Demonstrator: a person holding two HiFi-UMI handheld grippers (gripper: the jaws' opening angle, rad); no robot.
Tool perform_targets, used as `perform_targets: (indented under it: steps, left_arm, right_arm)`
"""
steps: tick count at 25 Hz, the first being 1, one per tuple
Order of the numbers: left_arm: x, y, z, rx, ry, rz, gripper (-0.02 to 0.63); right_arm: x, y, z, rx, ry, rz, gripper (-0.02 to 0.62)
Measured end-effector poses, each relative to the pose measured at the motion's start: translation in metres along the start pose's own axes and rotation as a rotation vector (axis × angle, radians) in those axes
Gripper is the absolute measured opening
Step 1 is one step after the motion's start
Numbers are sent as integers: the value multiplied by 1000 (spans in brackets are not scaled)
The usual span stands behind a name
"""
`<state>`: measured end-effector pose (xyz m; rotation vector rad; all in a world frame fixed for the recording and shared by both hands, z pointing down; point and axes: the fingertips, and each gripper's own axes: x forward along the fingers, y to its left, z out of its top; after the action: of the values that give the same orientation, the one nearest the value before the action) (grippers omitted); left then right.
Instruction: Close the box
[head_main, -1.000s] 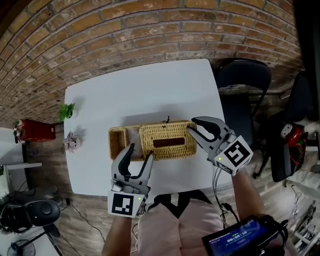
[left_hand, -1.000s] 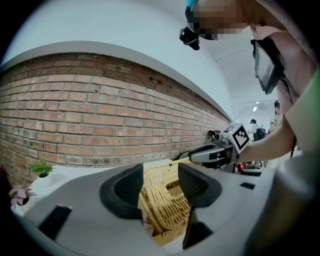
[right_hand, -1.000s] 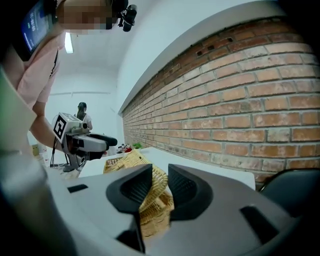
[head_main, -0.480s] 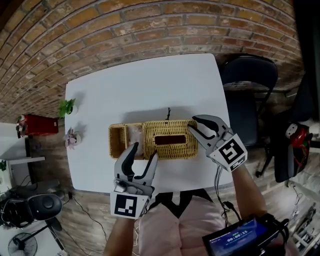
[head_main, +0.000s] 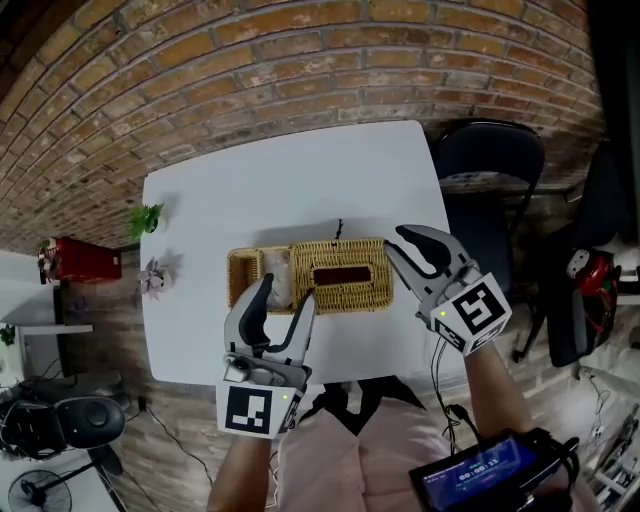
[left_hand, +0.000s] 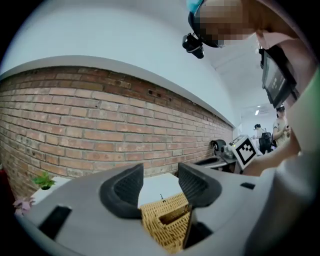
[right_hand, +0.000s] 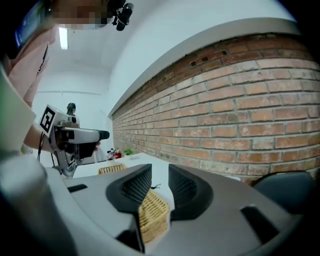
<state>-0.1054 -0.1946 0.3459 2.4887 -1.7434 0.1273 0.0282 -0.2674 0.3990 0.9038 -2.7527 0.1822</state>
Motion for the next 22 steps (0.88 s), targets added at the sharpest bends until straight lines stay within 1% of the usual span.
perform_targets:
  steps: [3, 6, 7, 11, 12, 15, 18, 22]
  left_arm:
    - [-1, -2, 34, -26, -75, 8, 222]
    - [-5, -1, 67, -16, -141, 24, 199]
    - [-7, -1, 77, -18, -157, 32, 173]
    - [-16, 0, 104, -33, -182, 72, 54]
    - [-17, 0, 109, -32, -184, 79, 38]
    - [-23, -5, 122, -9, -199, 83, 23]
    - [-29, -9, 129, 14, -210, 77, 21]
    - [-37, -11, 135, 16, -224, 66, 21]
  right_arm:
    - [-10, 12, 35, 27, -50, -57, 106]
    - [-19, 28, 72, 32, -105, -114, 101]
    - [-22, 34, 83, 29, -124, -134, 92]
    - [-36, 55, 114, 9, -176, -211, 2]
    - [-40, 59, 120, 5, -187, -228, 2]
    - [-51, 68, 133, -13, -218, -272, 0]
    - [-60, 78, 141, -40, -233, -309, 0]
    - [-67, 88, 147, -61, -241, -337, -2]
